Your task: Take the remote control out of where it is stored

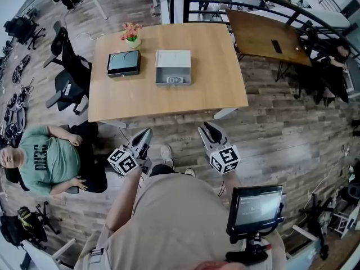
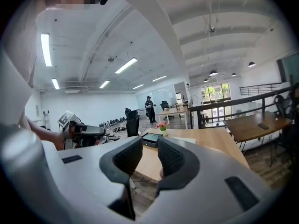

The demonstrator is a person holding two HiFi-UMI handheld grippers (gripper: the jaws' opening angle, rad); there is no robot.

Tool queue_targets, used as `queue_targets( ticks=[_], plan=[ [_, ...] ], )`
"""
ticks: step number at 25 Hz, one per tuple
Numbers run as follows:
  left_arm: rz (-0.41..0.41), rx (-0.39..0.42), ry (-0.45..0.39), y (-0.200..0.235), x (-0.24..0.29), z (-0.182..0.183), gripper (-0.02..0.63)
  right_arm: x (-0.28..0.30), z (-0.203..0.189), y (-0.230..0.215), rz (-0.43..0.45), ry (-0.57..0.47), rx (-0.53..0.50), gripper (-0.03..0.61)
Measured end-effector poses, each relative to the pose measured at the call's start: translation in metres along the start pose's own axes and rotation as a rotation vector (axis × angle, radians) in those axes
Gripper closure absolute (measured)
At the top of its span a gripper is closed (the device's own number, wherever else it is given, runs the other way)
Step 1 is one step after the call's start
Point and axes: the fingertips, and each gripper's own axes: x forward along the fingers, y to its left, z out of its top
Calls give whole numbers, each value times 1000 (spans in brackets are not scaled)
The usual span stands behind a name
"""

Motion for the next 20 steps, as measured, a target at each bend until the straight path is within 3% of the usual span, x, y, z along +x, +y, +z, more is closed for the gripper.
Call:
queue_targets(
  ticks=[9,20],
  plan=[
    [-52,-56,-23,49,0,39,609,60,27,6,-26,27,-74,491],
    [-94,-34,-48,91,-2,71,609,115,25,18,-54,71,-91,491]
  ],
)
